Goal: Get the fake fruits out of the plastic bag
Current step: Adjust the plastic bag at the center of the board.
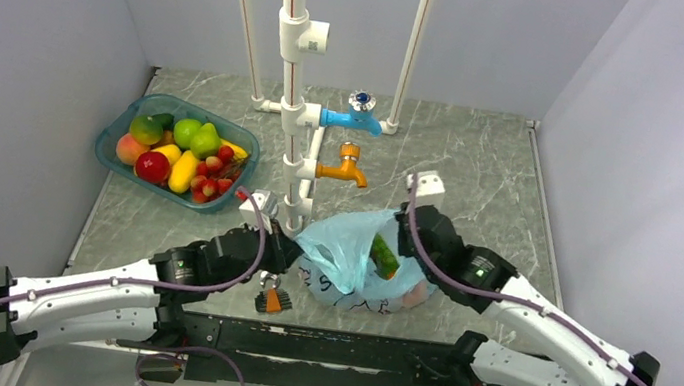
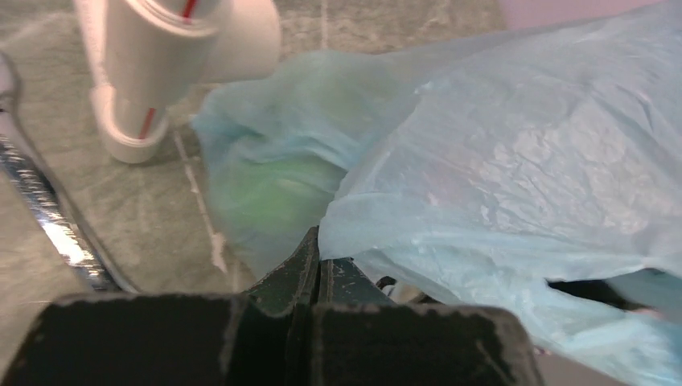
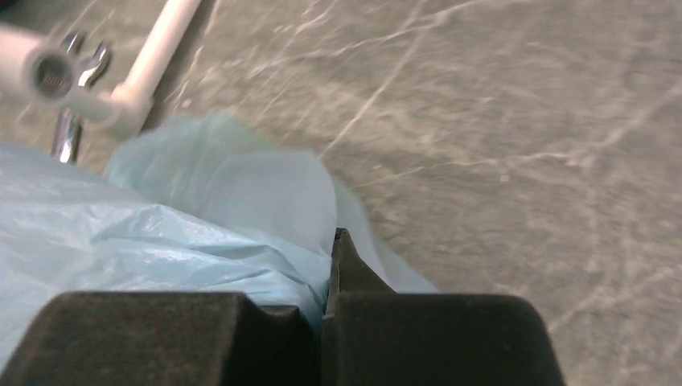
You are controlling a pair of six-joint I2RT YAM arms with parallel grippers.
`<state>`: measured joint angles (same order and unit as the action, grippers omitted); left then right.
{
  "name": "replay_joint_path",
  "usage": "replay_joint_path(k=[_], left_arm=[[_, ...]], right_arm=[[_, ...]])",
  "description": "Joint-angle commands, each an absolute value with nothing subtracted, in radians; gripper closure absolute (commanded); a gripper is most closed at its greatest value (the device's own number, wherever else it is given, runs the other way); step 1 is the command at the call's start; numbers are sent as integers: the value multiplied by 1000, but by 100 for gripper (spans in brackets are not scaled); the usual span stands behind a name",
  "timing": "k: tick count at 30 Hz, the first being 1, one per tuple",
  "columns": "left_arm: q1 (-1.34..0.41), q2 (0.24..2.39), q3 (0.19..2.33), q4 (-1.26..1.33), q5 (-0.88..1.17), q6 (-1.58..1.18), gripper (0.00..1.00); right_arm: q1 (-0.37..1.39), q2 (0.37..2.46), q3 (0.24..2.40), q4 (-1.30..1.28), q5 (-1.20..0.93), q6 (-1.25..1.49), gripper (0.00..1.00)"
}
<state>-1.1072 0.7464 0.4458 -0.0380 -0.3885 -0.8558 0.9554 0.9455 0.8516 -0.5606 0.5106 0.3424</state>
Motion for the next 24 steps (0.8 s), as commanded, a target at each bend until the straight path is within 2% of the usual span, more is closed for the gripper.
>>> replay_joint_path(k=[1, 6, 8, 13, 17, 19, 22, 24], left_arm=[[-1031, 812, 540, -118, -359, -761, 100], [-899, 957, 611, -22, -163, -688, 100], [-865, 1015, 669, -14, -106, -683, 100], [-794, 1065, 854, -211, -17, -677, 100], [-724, 1067, 819, -279, 156, -760, 100], [-725, 1029, 763, -243, 182, -794, 100], [-754, 941, 641, -164, 185, -825, 99], [-777, 856, 551, -138, 139, -819, 87]], right_arm=[[877, 837, 950, -581, 685, 345, 100], [848, 730, 903, -422, 682, 155, 100], [839, 758, 971, -424, 722, 127, 100], [834, 964, 1236, -576, 665, 90, 100], [840, 1133, 1426, -892, 474, 178, 100], [852, 1104, 1384, -876, 462, 214, 100], [852, 955, 1155, -702, 339, 221, 100], [851, 878, 1038, -620, 278, 294, 100]])
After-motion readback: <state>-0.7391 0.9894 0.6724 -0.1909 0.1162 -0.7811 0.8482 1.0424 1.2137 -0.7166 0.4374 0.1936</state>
